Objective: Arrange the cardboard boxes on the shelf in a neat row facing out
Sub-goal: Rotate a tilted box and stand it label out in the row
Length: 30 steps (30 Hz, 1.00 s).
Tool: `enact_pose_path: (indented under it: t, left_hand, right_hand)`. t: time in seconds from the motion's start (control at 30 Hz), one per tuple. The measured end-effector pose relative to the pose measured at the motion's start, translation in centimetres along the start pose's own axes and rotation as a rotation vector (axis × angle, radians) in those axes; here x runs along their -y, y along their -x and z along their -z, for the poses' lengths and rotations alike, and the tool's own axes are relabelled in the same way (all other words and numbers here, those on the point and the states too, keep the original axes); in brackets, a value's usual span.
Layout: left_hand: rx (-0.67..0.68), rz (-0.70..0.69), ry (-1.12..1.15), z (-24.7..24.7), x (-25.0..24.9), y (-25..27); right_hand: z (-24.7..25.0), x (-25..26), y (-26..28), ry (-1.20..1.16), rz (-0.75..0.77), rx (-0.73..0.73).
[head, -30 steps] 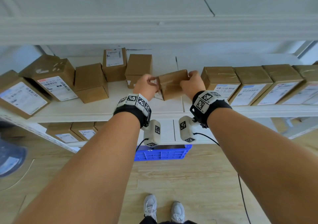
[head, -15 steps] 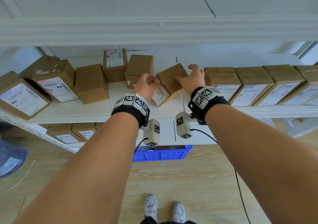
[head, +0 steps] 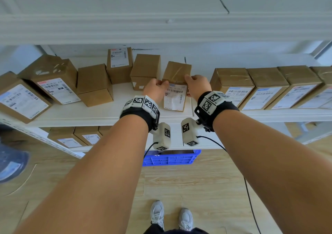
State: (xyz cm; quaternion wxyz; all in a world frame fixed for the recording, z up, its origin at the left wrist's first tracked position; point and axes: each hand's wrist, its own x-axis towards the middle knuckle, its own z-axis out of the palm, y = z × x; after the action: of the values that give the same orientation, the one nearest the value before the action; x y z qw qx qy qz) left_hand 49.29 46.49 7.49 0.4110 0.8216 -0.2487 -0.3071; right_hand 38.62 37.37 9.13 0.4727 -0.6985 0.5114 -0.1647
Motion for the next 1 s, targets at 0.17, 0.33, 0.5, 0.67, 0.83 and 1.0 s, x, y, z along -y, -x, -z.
enact_pose_path:
  t: [0.17,0.33,0.5,0.67,0.83,1.0]
  left_hand:
    - [0.025,0.027,0.005,-0.9,-0.4,0.3]
    - [-0.076,-0.06,-0.051,-1.4,-1.3,0.7]
    - [0.01,-0.152,-0.168,-1.9,-2.2,0.6]
    - [0.01,-0.128,-0.153,-4.0,-2.5,0.8]
    - [0.003,-0.137,-0.125,-6.0,-3.2,0.9]
    - [0.015,-0.148,-0.092,-7.1,-3.8,0.8]
  right_hand:
    - [0.8,-0.5,-0.1,0.197,0.075,-0.014]
    - [1.8,-0.8,-0.2,0.211,0.176,-0.082]
    - [4.7,-1.2,-0.6,0.312,0.365,-0.288]
    - [7.9,-3.0,-1.6,0.499,0.303,-0.275]
    - [9.2,-4.4,-1.7,0.494,0.228,-0.204]
    - [9.1,-5.2,-1.9,0.469,0.264,-0.196]
